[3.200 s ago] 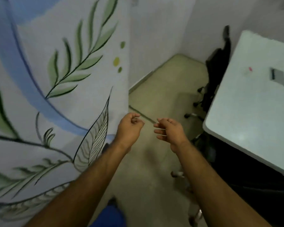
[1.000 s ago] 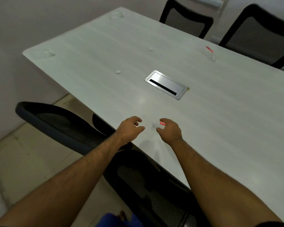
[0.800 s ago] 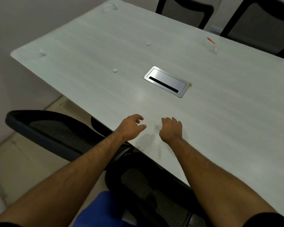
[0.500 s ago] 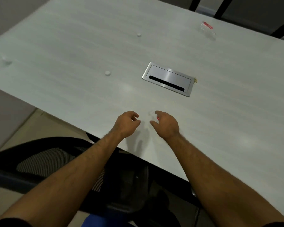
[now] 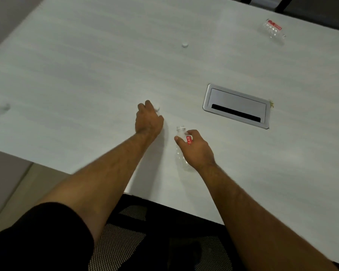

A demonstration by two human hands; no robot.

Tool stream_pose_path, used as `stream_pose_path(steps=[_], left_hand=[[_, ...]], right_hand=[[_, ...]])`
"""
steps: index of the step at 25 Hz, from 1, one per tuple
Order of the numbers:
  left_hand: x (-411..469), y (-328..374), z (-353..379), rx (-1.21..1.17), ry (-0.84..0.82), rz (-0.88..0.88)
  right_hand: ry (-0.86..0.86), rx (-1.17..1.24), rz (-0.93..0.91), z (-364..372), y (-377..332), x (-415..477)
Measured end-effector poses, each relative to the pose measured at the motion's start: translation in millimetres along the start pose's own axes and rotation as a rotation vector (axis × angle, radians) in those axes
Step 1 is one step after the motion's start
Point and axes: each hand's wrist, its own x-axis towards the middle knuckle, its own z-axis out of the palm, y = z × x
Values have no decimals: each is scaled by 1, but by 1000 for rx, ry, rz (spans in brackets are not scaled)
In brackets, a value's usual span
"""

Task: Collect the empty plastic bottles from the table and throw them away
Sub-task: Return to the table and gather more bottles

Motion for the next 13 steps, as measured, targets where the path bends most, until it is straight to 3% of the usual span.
stream_pose_path(steps=[4,6,8,13], left_hand=[[21,6,10,234,-22,63],[7,6,14,240,-73,151],[-19,-1,12,91,-135,169],[-103,-36,-39,-466,-249,-2]], right_hand=[[43,57,75,11,0,-2],[36,105,96,15,1,-12],[10,211,116,17,5,-30],[-45,415,125,17,-4,-89]])
